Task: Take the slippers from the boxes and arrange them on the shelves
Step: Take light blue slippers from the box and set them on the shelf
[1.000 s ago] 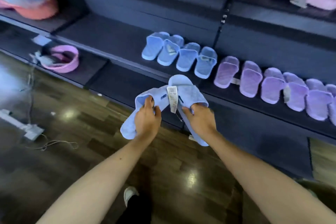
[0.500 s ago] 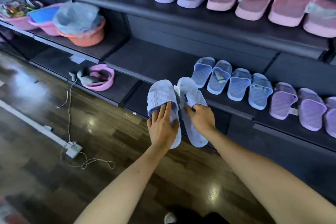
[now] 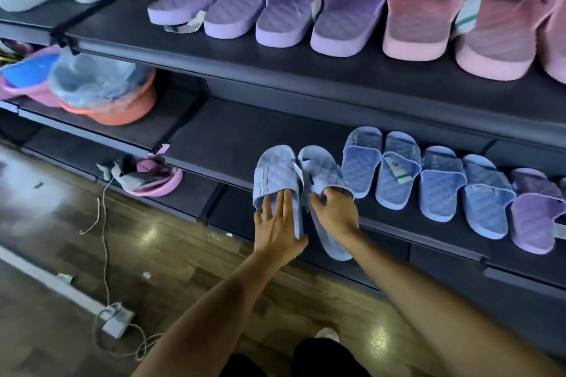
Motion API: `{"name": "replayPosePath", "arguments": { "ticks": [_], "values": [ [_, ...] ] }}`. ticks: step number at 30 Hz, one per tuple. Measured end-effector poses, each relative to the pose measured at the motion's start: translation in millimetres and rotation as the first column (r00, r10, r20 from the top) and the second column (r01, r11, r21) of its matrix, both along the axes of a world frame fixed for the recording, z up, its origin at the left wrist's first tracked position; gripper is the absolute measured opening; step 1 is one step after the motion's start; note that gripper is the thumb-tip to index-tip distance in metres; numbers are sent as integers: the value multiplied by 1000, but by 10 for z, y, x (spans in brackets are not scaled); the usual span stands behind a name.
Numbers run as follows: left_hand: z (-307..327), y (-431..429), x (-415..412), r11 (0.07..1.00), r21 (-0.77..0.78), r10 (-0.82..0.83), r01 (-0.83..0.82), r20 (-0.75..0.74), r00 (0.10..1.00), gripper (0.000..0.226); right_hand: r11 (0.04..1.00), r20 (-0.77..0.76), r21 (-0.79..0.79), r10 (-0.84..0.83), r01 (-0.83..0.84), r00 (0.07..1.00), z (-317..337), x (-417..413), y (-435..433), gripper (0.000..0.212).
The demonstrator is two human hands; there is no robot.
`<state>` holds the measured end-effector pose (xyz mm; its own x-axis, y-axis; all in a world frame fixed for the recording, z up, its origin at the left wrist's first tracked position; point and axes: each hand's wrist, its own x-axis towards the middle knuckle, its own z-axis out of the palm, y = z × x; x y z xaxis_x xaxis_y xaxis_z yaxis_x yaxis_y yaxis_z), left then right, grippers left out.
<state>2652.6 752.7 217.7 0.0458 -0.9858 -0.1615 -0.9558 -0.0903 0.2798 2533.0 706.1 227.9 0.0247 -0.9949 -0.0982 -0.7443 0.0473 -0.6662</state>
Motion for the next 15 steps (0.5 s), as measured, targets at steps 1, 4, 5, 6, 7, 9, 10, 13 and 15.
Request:
{"name": "replayPosePath", "arguments": {
  "ticks": [1,4,5,6,7,9,10,13,15],
  "values": [
    [-25,-120,73,1000,0,-8,8,10,1000,95,1000,-31,10,-7,7,999,-33,78,-82,31],
    [-111,-447,247,999,36,-22,21,14,1000,95,997,-144,53,-52,60,988,-199,258,-289,34],
    [-153,-557,287,998,51,-39,38,7,999,96,995,-177,63,-63,75,982,-261,313,-361,35],
    [-209,-674,326,996,66,-66,65,7,998,99,992,-210,74,-81,98,974,-341,363,-437,37],
    [-277,-801,369,992,79,-103,102,18,994,101,988,-235,83,-106,129,966,-425,405,-517,38],
    [-428,-1063,458,977,98,-193,189,41,980,105,977,-268,90,-163,193,950,-599,471,-677,39],
    [-507,-1193,495,969,100,-234,228,46,971,105,972,-278,87,-186,217,942,-676,497,-764,39],
    [-736,-1524,610,933,115,-349,340,70,935,104,954,-312,133,-216,268,925,-846,552,-1016,40],
    [-876,-1748,671,911,115,-406,397,68,912,102,948,-334,131,-232,289,914,-910,578,-1204,40]
  ]
}}
